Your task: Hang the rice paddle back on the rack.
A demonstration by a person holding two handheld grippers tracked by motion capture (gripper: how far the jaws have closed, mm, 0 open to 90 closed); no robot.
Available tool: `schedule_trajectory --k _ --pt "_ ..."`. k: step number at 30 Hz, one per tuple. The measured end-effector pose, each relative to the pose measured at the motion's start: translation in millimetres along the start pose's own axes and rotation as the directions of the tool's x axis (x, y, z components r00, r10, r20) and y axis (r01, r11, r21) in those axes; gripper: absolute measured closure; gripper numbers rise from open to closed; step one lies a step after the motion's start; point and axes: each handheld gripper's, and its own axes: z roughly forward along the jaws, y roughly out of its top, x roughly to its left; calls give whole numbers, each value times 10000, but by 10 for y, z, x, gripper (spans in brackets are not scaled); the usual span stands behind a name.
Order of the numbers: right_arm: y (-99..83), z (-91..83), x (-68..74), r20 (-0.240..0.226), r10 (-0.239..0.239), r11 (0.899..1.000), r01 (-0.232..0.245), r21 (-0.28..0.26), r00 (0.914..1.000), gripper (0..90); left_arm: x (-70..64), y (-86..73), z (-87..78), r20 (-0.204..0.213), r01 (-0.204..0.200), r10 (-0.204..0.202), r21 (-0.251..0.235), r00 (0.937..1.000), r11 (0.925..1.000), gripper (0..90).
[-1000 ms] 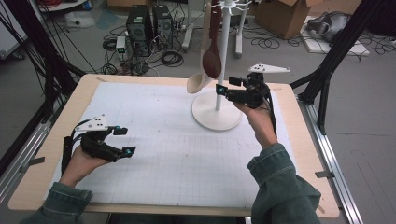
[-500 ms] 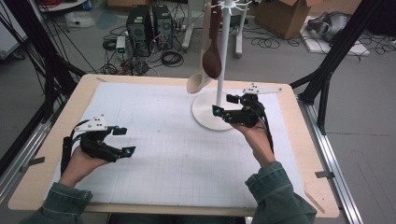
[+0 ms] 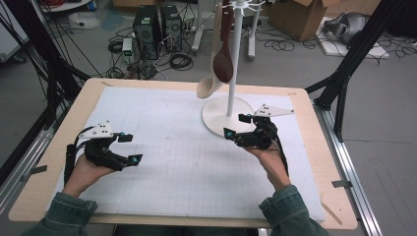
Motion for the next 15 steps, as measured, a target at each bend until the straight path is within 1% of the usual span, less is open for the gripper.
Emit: schedule_trajectory --k 4,5,7,11,13,14,15 --pt "-89 -19 14 -35 40 10000 -40 43 10000 112 9 -14 2 -31 81 -81 -1 10000 10000 102" --pt "-106 -23 18 -7 21 10000 -21 33 10000 110 13 -18 4 -63 82 -82 8 9999 10000 99" --pt "-145 -29 31 94 17 9998 -19 218 10000 89 11 -21 8 -64 98 -98 17 9999 10000 89" --pt "-243 -59 44 142 -23 9996 19 296 9999 88 9 -28 15 -97 86 -86 17 9999 10000 84" --pt "-306 -75 39 199 81 9993 -88 365 9998 87 9 -34 17 -140 144 -144 0 9998 9999 79" --pt "-338 -85 37 225 119 9989 -129 443 9997 67 14 -36 16 -140 112 -112 30 9998 9999 75" --pt "-369 -91 38 352 156 9987 -173 474 9993 7 14 -40 17 -135 124 -124 33 9998 9999 73"
